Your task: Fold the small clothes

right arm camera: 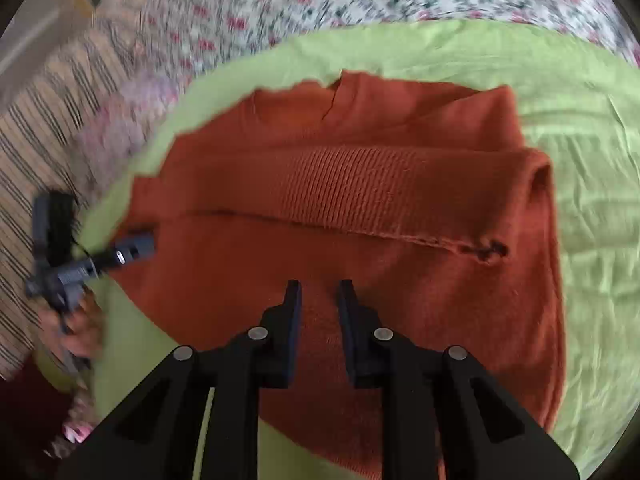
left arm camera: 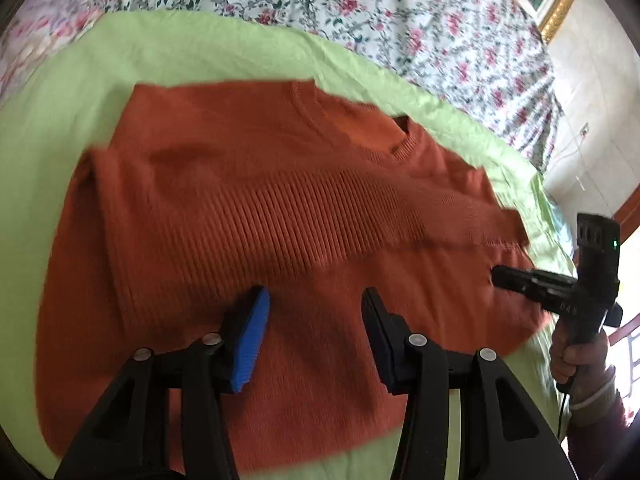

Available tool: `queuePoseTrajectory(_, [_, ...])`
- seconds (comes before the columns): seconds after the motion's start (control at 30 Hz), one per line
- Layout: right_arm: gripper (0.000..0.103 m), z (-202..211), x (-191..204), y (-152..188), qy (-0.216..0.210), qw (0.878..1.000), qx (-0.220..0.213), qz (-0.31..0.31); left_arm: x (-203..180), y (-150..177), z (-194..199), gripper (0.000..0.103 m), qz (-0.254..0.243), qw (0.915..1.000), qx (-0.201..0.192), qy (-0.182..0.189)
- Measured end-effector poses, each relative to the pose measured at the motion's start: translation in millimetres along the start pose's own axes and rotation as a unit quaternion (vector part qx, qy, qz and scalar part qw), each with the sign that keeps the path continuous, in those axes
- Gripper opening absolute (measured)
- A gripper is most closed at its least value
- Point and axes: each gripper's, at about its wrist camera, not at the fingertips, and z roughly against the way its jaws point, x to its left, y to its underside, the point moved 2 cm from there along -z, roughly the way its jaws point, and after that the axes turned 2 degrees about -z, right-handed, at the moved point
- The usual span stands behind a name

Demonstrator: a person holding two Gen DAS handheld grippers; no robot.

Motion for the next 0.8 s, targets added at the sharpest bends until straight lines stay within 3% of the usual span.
queuePoseTrajectory(0.1, [0.019,-11.5,-8.4,-20.8,0.024,1.0,0.004,-0.004,13.7,-40.5,-16.5,0.038,0.016,0.9992,-0.001,-0.036])
queuePoseTrajectory(0.3, [0.019,-6.4,-56.0,-75.7,0.084,0.99,-0.066,-0.097,47.1,-103.1,-21.0,0.038,0.101,0.9925,-0.052,-0.046])
queuePoseTrajectory(0.37, [0.019,5.3,-68.5,-82.0,0.099,0.982,-0.098,-0.128,52.7,-110.1,-12.3,0.047,0.115,0.9887,-0.071,-0.065])
queuePoseTrajectory(0.43, [0.019,16.9,-75.7,-80.8,0.101,0.977,-0.115,-0.151,56.7,-109.3,4.0,0.056,0.126,0.9852,-0.094,-0.067])
queuePoseTrajectory(0.6, [0.019,32.9,-61.8,-57.6,0.091,0.977,-0.119,-0.153,56.2,-84.0,28.0,0.057,0.131,0.9837,-0.103,-0.067])
queuePoseTrajectory(0.8, [0.019,50.9,-36.1,-9.7,0.055,0.98,-0.108,-0.157,52.8,-20.7,54.5,0.057,0.149,0.983,-0.094,-0.051])
